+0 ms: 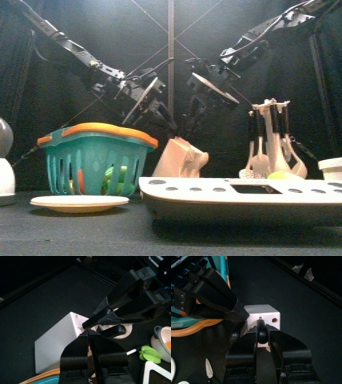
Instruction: Grab small cleaver
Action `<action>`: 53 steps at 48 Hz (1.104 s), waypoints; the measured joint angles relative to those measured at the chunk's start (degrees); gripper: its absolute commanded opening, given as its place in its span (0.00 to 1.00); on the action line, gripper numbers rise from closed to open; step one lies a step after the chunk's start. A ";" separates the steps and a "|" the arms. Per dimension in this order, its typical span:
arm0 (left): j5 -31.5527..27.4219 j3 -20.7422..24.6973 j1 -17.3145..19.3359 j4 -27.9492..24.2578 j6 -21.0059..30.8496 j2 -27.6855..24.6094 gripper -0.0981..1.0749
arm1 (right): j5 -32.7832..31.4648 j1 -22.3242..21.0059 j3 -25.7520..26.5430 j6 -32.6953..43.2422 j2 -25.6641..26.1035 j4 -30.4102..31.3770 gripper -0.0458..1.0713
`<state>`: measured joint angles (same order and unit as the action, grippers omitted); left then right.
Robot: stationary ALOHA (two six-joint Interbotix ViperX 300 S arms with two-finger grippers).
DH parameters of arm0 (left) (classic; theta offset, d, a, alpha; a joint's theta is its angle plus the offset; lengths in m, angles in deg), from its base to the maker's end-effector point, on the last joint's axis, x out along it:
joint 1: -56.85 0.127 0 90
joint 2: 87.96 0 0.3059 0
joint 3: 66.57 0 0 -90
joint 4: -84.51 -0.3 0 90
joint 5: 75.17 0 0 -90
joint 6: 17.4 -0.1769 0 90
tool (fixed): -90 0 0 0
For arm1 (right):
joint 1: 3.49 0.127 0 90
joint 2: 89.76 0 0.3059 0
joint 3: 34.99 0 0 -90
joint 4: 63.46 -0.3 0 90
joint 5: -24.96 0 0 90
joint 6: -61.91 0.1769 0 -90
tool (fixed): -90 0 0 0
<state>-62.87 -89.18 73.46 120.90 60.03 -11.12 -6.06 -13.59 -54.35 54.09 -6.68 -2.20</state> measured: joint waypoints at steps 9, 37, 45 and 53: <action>-2.99 1.41 0.70 1.76 0.00 -1.23 0.39 | 0.00 0.00 0.00 -0.09 0.00 0.09 0.48; -6.15 2.46 1.93 1.93 0.09 -2.11 0.39 | -0.18 -0.09 -0.09 0.00 0.00 0.09 0.42; -6.86 2.46 2.02 1.93 0.18 -2.20 0.39 | -0.18 -0.09 0.18 0.00 0.00 0.18 0.39; -7.12 2.46 2.02 1.93 0.18 -2.20 0.39 | -0.18 -0.18 0.26 0.00 0.53 0.18 0.38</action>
<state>-69.98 -86.72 75.49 122.83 60.21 -13.32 -6.24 -13.77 -54.09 54.09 -6.15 -2.03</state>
